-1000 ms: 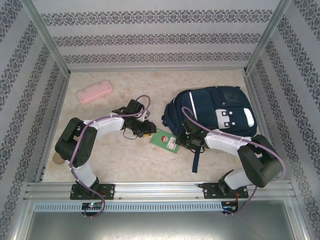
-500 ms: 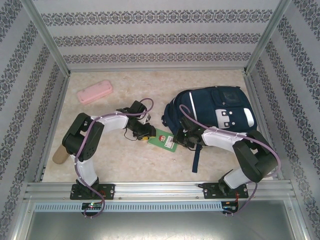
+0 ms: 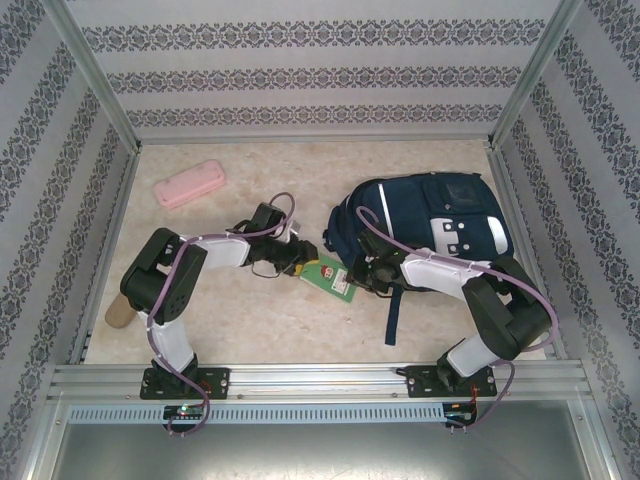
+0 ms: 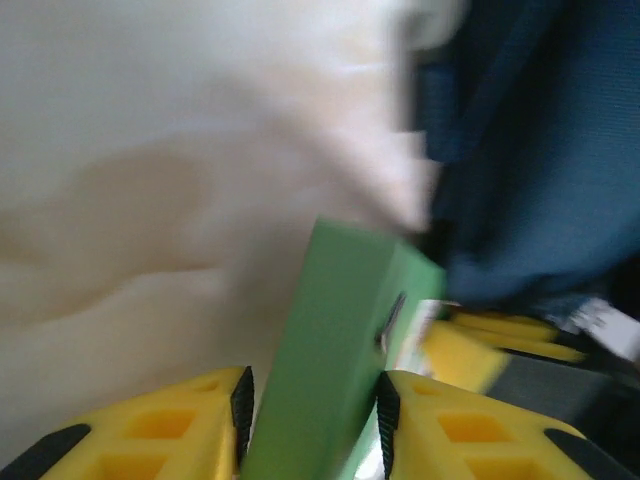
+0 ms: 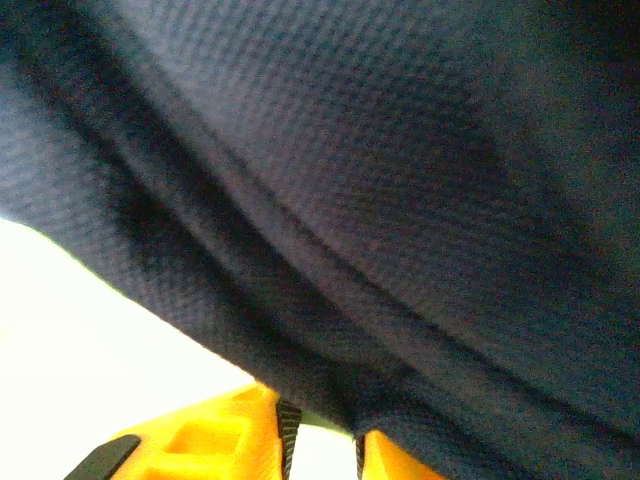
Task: Pack the student bag
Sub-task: Pick up the book at the center of the table.
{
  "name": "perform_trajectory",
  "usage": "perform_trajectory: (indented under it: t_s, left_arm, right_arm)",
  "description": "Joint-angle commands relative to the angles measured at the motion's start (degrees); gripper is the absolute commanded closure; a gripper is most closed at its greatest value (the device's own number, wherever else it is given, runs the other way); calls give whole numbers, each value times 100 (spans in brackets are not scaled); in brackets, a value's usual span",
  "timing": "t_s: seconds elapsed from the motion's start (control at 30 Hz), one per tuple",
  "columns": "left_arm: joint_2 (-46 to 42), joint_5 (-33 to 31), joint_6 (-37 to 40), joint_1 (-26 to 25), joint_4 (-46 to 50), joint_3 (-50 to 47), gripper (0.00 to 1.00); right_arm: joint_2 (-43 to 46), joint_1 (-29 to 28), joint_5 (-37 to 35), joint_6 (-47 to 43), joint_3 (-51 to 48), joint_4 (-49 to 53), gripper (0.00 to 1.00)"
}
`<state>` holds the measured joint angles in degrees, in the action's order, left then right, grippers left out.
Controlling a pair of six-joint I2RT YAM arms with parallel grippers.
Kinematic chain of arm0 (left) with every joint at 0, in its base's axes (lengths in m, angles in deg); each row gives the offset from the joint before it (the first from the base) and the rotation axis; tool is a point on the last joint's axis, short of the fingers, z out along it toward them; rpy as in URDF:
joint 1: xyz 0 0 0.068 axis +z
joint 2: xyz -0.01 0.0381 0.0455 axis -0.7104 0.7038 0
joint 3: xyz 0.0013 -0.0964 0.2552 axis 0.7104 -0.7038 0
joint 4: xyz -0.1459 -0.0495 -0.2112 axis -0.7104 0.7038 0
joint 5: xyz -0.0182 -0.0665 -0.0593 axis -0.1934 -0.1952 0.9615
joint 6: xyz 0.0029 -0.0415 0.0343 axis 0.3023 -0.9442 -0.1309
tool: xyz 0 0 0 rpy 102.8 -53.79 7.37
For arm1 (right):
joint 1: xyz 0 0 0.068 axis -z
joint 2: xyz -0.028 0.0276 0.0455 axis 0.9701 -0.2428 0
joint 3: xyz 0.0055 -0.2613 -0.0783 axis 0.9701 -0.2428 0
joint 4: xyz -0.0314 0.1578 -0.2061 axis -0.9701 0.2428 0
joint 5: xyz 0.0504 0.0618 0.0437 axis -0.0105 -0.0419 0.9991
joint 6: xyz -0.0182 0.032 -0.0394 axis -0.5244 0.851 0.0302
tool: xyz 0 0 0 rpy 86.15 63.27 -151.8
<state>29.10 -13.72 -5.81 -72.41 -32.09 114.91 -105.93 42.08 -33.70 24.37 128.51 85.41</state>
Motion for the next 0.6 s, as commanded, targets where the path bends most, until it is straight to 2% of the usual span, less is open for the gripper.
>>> perform_trajectory:
  t_s: [0.0, 0.07, 0.17, 0.27, 0.43, 0.57]
  left_arm:
    - [-297, 1177, -97, -413, -1034, 321, 61]
    - [-285, 1020, 234, -398, -488, 376, 61]
    - [-164, 560, 1129, -401, 870, 714, 63]
    - [-96, 231, 1611, -398, 1555, 840, 68]
    - [-107, 138, 1764, -398, 1765, 844, 80]
    - [-279, 25, 1741, -353, 1793, 842, 100]
  right_arm:
    - [-233, -164, 508, -164, 162, -555, 75]
    - [-212, -158, 500, -162, 158, -560, 75]
    - [-169, -164, 482, -167, 150, -538, 74]
    - [-87, -162, 424, -208, 127, -470, 74]
    - [103, -125, 353, -283, 152, -298, 72]
    - [420, -100, 122, -639, 470, 245, 68]
